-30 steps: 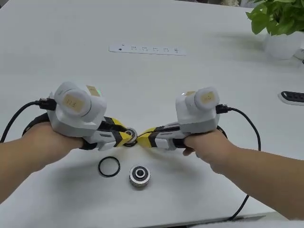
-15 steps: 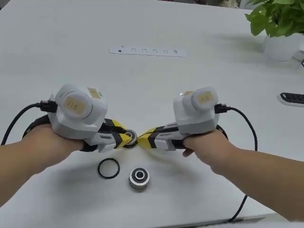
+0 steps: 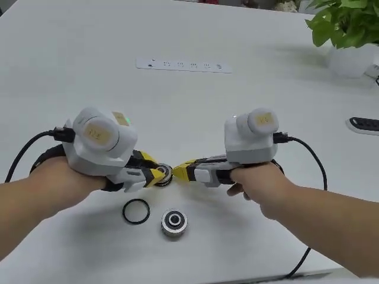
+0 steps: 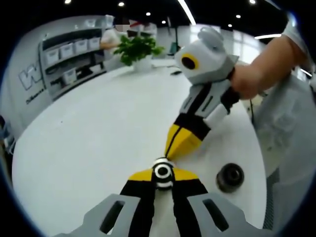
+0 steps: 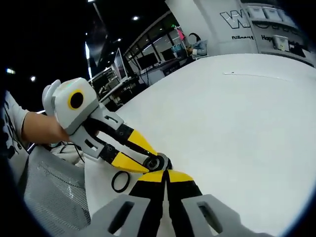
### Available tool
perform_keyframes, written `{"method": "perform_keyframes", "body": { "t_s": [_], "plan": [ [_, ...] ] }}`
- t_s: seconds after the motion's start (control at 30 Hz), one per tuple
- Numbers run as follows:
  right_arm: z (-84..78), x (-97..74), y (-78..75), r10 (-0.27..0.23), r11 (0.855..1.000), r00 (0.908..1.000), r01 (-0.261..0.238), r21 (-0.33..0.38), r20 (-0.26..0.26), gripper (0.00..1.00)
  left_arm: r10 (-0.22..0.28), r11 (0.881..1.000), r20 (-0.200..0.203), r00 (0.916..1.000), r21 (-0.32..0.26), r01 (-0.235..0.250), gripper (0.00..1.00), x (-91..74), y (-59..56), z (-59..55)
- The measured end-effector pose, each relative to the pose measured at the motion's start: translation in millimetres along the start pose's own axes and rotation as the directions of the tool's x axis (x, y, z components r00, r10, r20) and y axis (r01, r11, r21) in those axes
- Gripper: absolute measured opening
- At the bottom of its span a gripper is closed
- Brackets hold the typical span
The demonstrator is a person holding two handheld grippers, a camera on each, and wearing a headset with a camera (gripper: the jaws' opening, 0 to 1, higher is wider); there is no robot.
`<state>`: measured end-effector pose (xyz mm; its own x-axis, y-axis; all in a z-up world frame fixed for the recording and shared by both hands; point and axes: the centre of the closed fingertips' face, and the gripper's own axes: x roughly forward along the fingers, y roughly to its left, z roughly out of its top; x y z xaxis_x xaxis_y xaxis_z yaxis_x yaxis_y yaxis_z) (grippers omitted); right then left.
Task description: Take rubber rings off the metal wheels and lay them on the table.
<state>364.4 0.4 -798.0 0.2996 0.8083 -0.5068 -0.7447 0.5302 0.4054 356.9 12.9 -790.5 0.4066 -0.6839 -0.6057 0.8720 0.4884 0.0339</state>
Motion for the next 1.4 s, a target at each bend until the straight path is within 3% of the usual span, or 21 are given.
{"method": "perform_keyframes", "body": {
  "t_s": [0.73,1.03,1.17,1.4],
  "plan": [
    [6.1,5.4,15.7,0.036,0.998,0.9993,-0.036,-0.043,0.004,0.00,0.017,1.000,-0.011,0.9998,-0.001,-0.017,0.12,0.3,-0.4,0.1],
    [5.9,3.3,14.9,0.042,0.998,0.9991,-0.042,-0.046,0.005,0.00,0.017,1.000,-0.011,0.9998,0.001,-0.017,0.12,0.9,-0.5,-0.2],
    [11.8,4.4,26.9,0.074,0.996,0.9971,-0.073,-0.049,0.021,0.00,0.015,1.000,-0.013,0.9998,0.005,-0.015,0.12,1.3,-1.3,-0.1],
    [8.4,4.3,18.8,0.058,0.997,0.9981,-0.057,-0.048,0.019,0.00,0.015,1.000,-0.009,0.9998,0.012,-0.015,0.12,1.7,-1.2,-0.5]
  ]
}}
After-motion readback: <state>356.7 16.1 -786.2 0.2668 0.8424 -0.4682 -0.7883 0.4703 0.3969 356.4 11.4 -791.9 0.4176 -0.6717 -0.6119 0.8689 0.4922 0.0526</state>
